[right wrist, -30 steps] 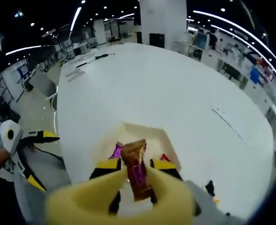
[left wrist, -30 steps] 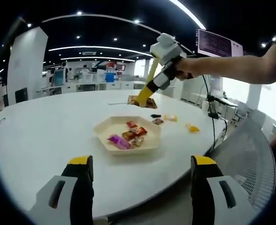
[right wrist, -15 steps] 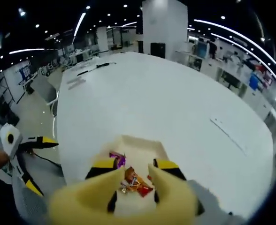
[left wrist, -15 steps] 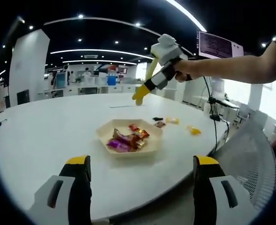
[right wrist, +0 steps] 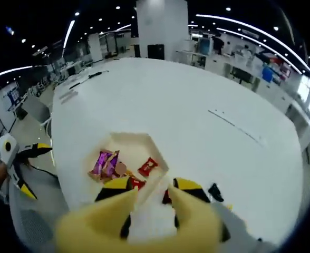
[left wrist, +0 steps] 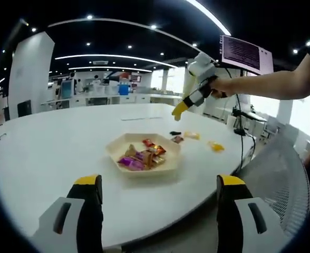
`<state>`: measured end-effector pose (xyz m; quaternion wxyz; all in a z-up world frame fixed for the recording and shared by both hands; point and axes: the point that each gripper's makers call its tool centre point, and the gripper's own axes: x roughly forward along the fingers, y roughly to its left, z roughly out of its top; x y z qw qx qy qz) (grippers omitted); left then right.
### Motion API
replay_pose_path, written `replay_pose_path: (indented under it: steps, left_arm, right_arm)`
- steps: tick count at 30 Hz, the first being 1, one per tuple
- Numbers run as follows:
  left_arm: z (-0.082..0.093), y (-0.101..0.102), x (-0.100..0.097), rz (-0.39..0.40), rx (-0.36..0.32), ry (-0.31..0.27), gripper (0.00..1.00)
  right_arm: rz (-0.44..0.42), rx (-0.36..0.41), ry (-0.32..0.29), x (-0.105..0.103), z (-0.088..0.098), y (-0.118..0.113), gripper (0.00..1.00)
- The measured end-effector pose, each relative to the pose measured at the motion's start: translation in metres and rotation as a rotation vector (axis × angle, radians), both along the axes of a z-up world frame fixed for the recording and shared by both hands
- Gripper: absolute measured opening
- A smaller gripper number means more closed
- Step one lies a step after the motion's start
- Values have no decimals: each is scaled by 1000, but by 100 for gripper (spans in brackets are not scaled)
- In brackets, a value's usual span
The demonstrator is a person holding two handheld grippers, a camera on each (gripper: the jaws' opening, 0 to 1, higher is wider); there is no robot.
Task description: Place the target food into the container with the food tongs after gripping and lifting it, then release it inside without dropping or visibly crushing the food.
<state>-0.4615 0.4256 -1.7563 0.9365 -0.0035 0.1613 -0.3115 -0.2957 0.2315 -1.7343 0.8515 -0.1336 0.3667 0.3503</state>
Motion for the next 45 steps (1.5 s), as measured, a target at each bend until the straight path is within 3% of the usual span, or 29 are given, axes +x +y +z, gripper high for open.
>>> replay_pose_path:
  steps: [15,24,38,41,45]
  left_arm:
    - [-3,0,-2,-3,6,22,84]
    - [-4,0,-2,-5,8,29,83]
    - [-6,-1,-3,-8,18,44,82]
    - [-7,-1,-4,-11,21,50,82]
    - [-8,-1,-4,-14,24,54,82]
  right_arm:
    - [-169,-9,69,-40,-40,-101,31]
    - [-212,-34,88,-61,-62,-139,31]
    - [-240,-72,123,-80,-94,-160,32]
    - [-249,-24,86,-72,-93,-157,32]
    - [-225,-39,98,-74,-95,-156,31]
